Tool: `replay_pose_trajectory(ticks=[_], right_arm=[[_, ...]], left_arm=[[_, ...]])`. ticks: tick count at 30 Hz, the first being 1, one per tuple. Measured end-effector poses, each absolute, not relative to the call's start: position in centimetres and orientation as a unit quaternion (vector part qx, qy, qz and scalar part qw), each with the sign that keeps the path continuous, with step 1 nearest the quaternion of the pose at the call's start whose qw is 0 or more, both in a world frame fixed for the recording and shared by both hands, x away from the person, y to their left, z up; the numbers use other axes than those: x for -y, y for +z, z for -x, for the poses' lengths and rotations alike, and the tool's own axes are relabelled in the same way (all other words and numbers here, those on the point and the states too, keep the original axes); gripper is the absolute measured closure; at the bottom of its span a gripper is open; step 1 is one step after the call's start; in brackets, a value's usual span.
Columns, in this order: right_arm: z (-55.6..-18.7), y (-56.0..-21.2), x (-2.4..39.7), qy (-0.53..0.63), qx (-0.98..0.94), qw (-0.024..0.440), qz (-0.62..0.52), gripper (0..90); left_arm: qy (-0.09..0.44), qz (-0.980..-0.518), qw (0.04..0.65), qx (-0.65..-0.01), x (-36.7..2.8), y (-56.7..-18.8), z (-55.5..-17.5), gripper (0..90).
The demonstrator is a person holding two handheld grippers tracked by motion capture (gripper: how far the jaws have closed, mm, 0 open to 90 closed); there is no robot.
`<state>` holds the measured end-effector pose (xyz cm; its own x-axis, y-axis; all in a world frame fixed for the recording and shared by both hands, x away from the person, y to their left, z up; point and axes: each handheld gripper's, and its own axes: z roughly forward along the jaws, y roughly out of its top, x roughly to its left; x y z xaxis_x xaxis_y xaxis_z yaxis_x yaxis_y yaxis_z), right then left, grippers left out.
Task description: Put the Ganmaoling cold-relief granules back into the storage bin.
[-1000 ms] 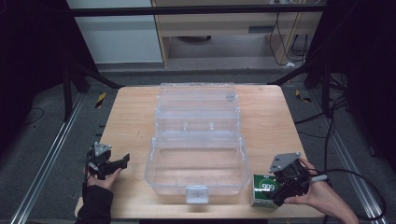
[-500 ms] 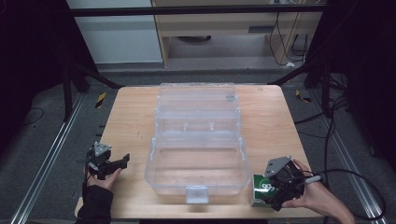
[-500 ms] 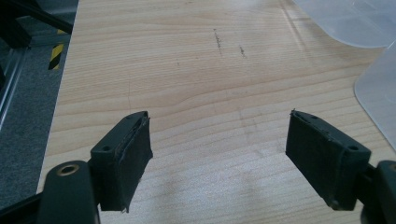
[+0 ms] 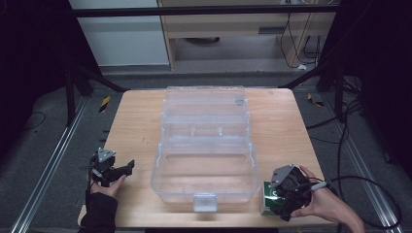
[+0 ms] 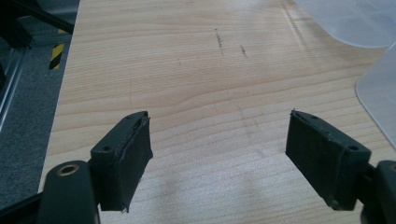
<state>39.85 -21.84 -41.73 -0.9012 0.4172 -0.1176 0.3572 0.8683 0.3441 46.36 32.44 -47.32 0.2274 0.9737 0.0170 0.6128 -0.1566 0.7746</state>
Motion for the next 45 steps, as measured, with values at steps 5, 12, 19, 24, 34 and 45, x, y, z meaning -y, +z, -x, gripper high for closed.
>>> replay_pose_trajectory(ticks=[5, 12, 19, 24, 34, 45], right_arm=[[-40.1, -42.1, 21.7, 0.149, -0.966, 0.093, -0.191, 1.2], [-40.3, -42.8, 21.2, 0.127, -0.971, 0.086, -0.182, 2.8], [-40.6, -43.4, 20.9, 0.110, -0.975, 0.079, -0.176, 3.8], [-40.8, -43.8, 21.1, 0.114, -0.975, 0.070, -0.179, 4.8], [-40.7, -44.4, 21.2, 0.108, -0.977, 0.074, -0.171, 7.4], [-40.8, -44.2, 21.3, 0.115, -0.977, 0.062, -0.169, 13.9]], left_arm=[[0.272, -0.710, 0.331, -0.559, -32.5, -47.3, -46.4, 21.5], [0.272, -0.710, 0.331, -0.559, -32.5, -47.3, -46.4, 21.5], [0.273, -0.709, 0.331, -0.559, -32.5, -47.3, -46.3, 21.6], [0.273, -0.709, 0.332, -0.559, -32.5, -47.3, -46.3, 21.5], [0.273, -0.709, 0.331, -0.559, -32.5, -47.3, -46.4, 21.7], [0.274, -0.709, 0.331, -0.559, -32.5, -47.3, -46.3, 21.8]])
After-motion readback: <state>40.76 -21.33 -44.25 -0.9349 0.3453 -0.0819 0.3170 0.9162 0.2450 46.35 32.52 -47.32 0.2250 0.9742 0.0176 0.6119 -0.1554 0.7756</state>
